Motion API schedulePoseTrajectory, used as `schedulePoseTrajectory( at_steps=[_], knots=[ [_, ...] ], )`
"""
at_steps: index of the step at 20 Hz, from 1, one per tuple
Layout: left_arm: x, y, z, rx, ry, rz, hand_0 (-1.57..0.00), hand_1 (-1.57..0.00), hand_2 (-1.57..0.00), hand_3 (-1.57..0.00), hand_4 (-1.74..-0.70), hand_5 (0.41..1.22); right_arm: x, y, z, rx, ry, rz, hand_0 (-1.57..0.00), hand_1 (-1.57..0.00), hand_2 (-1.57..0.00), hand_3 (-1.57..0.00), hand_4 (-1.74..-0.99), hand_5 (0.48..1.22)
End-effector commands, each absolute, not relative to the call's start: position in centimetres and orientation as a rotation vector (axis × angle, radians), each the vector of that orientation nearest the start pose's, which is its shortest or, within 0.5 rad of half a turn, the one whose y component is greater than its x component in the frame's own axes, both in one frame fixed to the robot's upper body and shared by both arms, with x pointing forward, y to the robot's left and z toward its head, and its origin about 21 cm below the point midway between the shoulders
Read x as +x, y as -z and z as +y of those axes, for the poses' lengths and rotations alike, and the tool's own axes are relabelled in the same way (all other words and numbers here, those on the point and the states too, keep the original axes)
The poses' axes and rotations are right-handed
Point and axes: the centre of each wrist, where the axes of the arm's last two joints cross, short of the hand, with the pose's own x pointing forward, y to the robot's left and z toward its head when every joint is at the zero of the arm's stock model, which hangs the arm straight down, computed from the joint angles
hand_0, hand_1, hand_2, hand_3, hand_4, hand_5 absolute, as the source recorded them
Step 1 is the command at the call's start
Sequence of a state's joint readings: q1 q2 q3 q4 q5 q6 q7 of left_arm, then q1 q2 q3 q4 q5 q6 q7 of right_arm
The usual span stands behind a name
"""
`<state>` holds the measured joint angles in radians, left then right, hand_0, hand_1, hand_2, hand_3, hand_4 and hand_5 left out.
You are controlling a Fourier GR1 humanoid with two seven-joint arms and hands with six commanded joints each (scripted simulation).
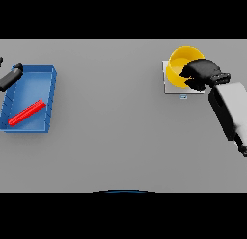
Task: Pick up the red beaker and tilt it to pour out 1 green nut into yellow bowl. Pick up the yellow bowl and place it on the metallic measuring scale.
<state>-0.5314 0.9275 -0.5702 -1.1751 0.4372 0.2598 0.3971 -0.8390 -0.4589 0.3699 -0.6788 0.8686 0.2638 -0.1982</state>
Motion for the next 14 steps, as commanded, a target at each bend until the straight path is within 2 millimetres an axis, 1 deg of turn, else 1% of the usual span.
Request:
schedulePoseTrajectory(
  at_steps=[1,3,4,5,6,7,8,9,10,11,12,14],
  knots=[
    [34.08,-10.63,35.46,0.6,0.4,-1.089,0.0,0.0,0.0,0.0,-0.73,0.712,42.77,-7.45,-26.23,-0.696,-1.631,-1.102,-1.42,-1.57,-1.36,-1.49,-1.741,1.221],
    [34.17,-10.78,35.3,0.598,0.399,-1.087,0.0,0.0,0.0,0.0,-0.73,0.715,42.78,-7.48,-26.31,-0.689,-1.64,-1.097,-1.4,-1.57,-1.39,-1.36,-1.741,1.221],
    [34.41,-10.93,35.09,0.599,0.401,-1.092,0.0,0.0,0.0,0.0,-0.73,0.717,42.64,-7.54,-26.64,-0.667,-1.638,-1.103,-1.33,-1.46,-1.42,-1.2,-1.741,1.221],
    [34.49,-10.68,35.04,0.596,0.399,-1.085,0.0,0.0,0.0,0.0,-0.73,0.72,42.74,-7.41,-26.55,-0.661,-1.629,-1.108,-1.13,-1.32,-1.33,-1.06,-1.701,1.221],
    [34.44,-10.56,35.19,0.592,0.396,-1.089,0.0,0.0,0.0,0.0,-0.73,0.723,42.81,-7.58,-26.79,-0.652,-1.622,-1.107,-0.9,-1.15,-1.19,-0.94,-1.66,1.143],
    [34.35,-10.38,35.18,0.595,0.401,-1.083,0.0,0.0,0.0,0.0,-0.73,0.728,42.87,-7.7,-26.95,-0.644,-1.608,-1.092,-0.72,-0.98,-1.04,-0.83,-1.619,1.072],
    [34.44,-10.42,35.07,0.586,0.404,-1.089,0.0,0.0,0.0,0.0,-0.73,0.729,43.03,-8.0,-26.86,-0.648,-1.606,-1.077,-0.58,-0.83,-0.91,-0.74,-1.588,1.016],
    [34.38,-10.45,35.49,0.584,0.402,-1.087,0.0,0.0,0.0,0.0,-0.73,0.723,42.88,-7.69,-27.19,-0.637,-1.611,-1.065,-0.46,-0.7,-0.8,-0.67,-1.563,0.971],
    [34.47,-10.66,35.22,0.583,0.403,-1.093,0.0,0.0,0.0,0.0,-0.73,0.717,42.94,-7.47,-26.79,-0.642,-1.616,-1.053,-0.37,-0.58,-0.69,-0.61,-1.539,0.933],
    [34.57,-10.36,35.18,0.587,0.406,-1.092,0.0,0.0,0.0,0.0,-0.73,0.712,43.06,-7.53,-26.98,-0.644,-1.63,-1.05,-0.29,-0.48,-0.6,-0.57,-1.517,0.902],
    [34.6,-10.27,35.08,0.587,0.406,-1.088,0.0,0.0,0.0,0.0,-0.72,0.708,42.99,-7.68,-27.13,-0.646,-1.643,-1.053,-0.24,-0.38,-0.52,-0.53,-1.501,0.877],
    [34.64,-10.28,34.96,0.589,0.406,-1.084,0.0,0.0,0.0,0.0,-0.72,0.703,43.0,-7.54,-26.98,-0.654,-1.667,-1.062,-0.15,-0.24,-0.37,-0.45,-1.469,0.842]
  ],
)
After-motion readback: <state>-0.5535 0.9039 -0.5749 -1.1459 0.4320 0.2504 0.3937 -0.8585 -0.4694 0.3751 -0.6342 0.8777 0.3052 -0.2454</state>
